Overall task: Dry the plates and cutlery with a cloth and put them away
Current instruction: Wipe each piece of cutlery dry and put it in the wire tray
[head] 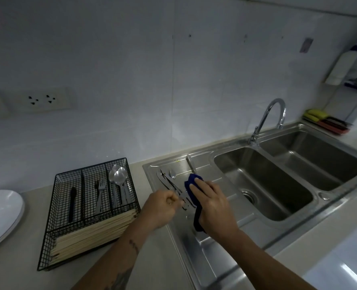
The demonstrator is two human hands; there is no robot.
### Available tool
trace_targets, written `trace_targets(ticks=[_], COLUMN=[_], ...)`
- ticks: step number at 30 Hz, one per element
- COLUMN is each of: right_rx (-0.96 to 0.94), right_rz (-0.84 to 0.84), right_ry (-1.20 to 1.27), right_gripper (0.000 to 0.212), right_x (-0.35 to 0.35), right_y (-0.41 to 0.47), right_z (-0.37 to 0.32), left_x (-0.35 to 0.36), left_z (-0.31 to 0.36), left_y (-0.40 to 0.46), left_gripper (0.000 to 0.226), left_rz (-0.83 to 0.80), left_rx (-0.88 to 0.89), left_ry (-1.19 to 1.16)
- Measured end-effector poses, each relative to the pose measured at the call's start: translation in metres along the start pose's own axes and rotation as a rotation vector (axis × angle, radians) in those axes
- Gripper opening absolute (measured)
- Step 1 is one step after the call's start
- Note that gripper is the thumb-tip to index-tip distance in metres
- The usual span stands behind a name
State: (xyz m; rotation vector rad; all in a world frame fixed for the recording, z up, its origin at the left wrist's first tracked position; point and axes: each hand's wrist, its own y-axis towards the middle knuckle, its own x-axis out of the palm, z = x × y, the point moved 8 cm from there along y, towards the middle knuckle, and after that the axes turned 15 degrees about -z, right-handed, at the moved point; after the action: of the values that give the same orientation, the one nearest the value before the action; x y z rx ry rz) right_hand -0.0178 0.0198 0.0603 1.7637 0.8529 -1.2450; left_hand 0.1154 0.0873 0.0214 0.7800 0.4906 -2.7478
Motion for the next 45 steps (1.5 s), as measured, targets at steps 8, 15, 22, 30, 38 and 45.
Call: trace_targets(ticks=[8,15,22,30,38,45], right_rx=[0.249,0.217,0.101,0.114,0.165,0.028], right_rz=[0.082,0.111,0.094,-0.024,-0.052,-0.072], right_ry=[0.296,0.343,0.234,0.037,0.030,0.027], right_gripper=[0.058,0.058,0.070,0.079,0.084,0.081], right_x=[0.001,-0.008,-0.004,0.006,0.012,0.018], right_y=[-0.010,-0.006,0.004,0.006,0.001,0.011], right_z=[0.032,0.021,-0.013,-0.021,0.004,-0.029], left_x=[-0.003,-0.019,-0.015,-0.012,-0.016,-0.012], left_z=[0.002,0.003,0.013,-0.006,-0.015,-0.014], left_y=[0.002,0.003,0.008,-0.003,-0.009,-0.010], left_gripper=[0.020,0.026,0.015,0.014,0.016,0.014], left_rz=[0.117,0.281,0.190,0.190,0.190,0.168], left_rx=[0.017,-0.102,-0.114,-0.131,-0.119,-0.122], left_ry=[0.105,-0.367,-0.841,-1.098,-1.118,-1.167])
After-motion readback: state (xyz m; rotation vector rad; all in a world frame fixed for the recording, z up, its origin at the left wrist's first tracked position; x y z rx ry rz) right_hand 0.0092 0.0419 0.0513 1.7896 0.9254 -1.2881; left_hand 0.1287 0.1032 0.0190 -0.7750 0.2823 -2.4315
